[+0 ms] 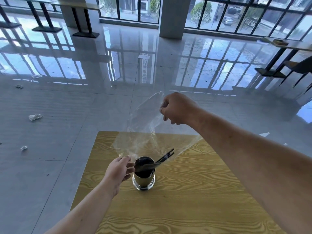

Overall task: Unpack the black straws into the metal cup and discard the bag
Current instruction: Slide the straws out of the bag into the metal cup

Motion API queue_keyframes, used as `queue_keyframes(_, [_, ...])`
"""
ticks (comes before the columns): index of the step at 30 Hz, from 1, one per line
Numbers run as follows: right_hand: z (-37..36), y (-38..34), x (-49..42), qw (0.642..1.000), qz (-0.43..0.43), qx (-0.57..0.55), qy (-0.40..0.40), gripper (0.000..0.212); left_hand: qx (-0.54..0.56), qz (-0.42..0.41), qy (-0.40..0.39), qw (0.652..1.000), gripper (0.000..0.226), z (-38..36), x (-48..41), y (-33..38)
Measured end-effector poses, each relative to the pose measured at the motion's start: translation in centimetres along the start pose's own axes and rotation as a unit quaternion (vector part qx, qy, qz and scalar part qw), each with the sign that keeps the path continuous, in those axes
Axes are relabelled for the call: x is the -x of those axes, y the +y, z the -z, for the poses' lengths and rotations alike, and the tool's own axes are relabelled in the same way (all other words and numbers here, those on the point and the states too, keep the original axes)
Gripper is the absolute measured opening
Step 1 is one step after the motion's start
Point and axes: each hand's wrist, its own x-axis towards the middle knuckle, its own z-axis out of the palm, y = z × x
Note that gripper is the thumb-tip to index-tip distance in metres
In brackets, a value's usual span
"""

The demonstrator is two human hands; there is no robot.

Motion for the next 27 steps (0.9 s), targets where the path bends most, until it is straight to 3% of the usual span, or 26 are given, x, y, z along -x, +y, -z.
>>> queue_keyframes(9, [2.3, -0.2, 0.7, 0.999, -0.009, -0.034, 0.013, 0.016, 0.013, -0.029, -0.003, 1.0, 0.028, -0.6, 0.7, 1.0])
queue_keyframes(19, [0.6, -3.1, 1.6, 0.998, 0.005, 0.056, -0.015, 0.019, 0.007, -0.027, 0.024, 0.999, 0.021, -0.2, 1.3, 0.3])
queue_keyframes(27, [2.2, -3.1, 2.1, 1.0, -0.009, 0.017, -0.006, 0.019, 0.02, -0.027, 0.011, 0.999, 0.023, -0.2, 2.1, 0.5])
